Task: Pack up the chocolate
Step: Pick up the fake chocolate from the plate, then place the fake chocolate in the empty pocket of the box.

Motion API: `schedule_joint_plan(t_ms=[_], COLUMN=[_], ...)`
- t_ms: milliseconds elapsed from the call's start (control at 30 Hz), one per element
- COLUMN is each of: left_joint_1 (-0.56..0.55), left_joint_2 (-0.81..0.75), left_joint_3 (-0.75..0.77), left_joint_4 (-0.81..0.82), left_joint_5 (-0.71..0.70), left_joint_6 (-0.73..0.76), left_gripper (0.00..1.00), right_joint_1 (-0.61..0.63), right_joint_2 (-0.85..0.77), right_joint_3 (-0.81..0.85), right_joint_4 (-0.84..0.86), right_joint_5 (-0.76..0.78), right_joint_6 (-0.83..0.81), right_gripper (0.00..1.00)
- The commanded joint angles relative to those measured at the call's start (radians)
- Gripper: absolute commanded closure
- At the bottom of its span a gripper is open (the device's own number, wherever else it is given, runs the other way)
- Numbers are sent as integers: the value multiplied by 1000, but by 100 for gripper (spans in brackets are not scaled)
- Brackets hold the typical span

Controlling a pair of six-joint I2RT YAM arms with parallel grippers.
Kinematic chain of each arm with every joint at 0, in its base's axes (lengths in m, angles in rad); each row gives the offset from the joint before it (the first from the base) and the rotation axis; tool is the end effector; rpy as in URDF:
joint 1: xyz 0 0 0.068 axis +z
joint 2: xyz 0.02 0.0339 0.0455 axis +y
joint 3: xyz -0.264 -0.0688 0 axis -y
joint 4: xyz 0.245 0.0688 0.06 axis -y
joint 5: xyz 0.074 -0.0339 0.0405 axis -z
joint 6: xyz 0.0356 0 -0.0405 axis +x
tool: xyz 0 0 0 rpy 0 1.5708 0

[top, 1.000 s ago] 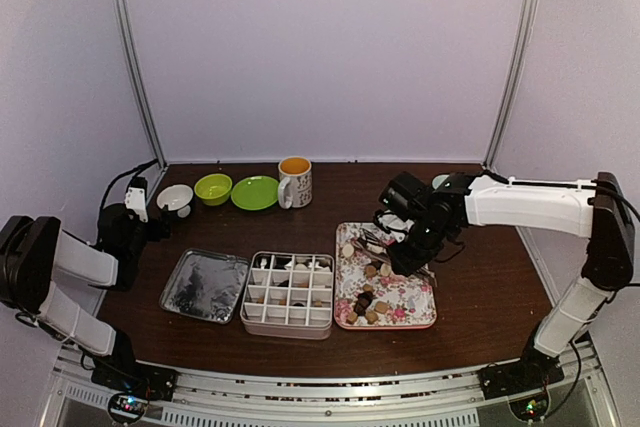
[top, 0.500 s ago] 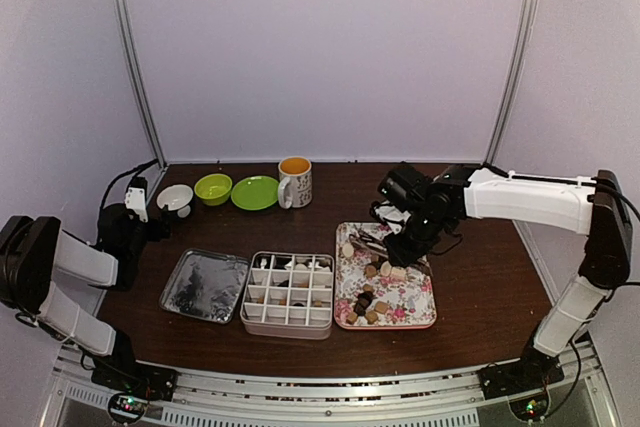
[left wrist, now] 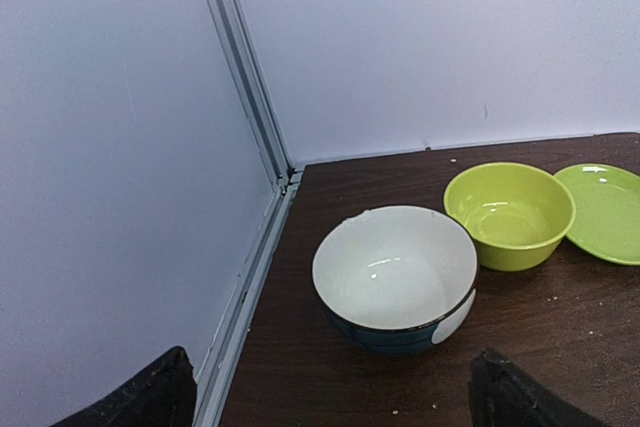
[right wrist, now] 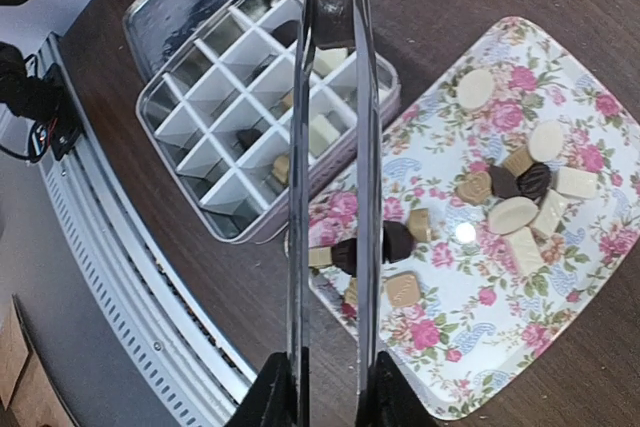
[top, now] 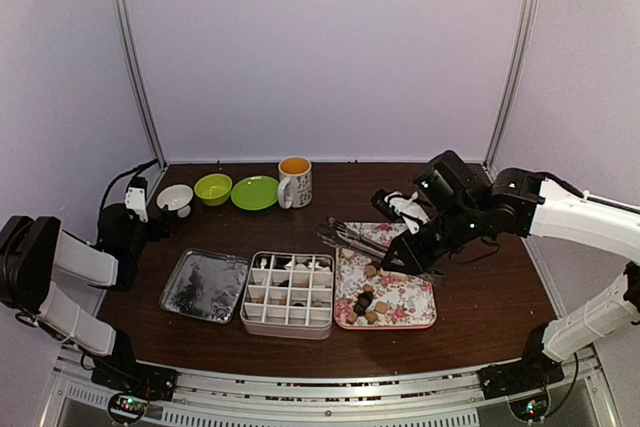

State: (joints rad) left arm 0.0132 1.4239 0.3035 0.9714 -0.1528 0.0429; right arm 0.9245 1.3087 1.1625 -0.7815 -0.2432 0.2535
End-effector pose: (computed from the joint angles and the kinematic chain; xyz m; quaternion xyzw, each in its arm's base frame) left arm 0.2499 0.0087 0.1640 -0.0386 0.7562 0.0761 0.6487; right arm 0.1544 0.2190 0.3053 -0.3463 0.8766 0.2700 0.1969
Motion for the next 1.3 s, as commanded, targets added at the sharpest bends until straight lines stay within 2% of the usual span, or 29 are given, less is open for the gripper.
schedule_joint_plan(t_ms=[0,200,567,833,1267], left_joint_1=[7,7,6,7,7], left_joint_2=[1,1,1,1,1], left_joint_3=[22,22,22,22,22], left_joint_4=[53,53,53,53,53], left_joint_5=[-1,-2,-1,-2,-2], left_joint_6=[-6,-6,-6,-6,-6], left_gripper=[2,2,2,2,2], right_joint_1=[101,227,314,346,349], right_joint_2=[1,90,245,320,349], right_joint_3=[-10,25,60,119,134], right_joint_4=[61,123,273,245,230], right_joint_5=[-60,-35,-51,-55,-22], right_joint_6=[27,67,146,139,142], right_gripper=[75,75,76,74,73])
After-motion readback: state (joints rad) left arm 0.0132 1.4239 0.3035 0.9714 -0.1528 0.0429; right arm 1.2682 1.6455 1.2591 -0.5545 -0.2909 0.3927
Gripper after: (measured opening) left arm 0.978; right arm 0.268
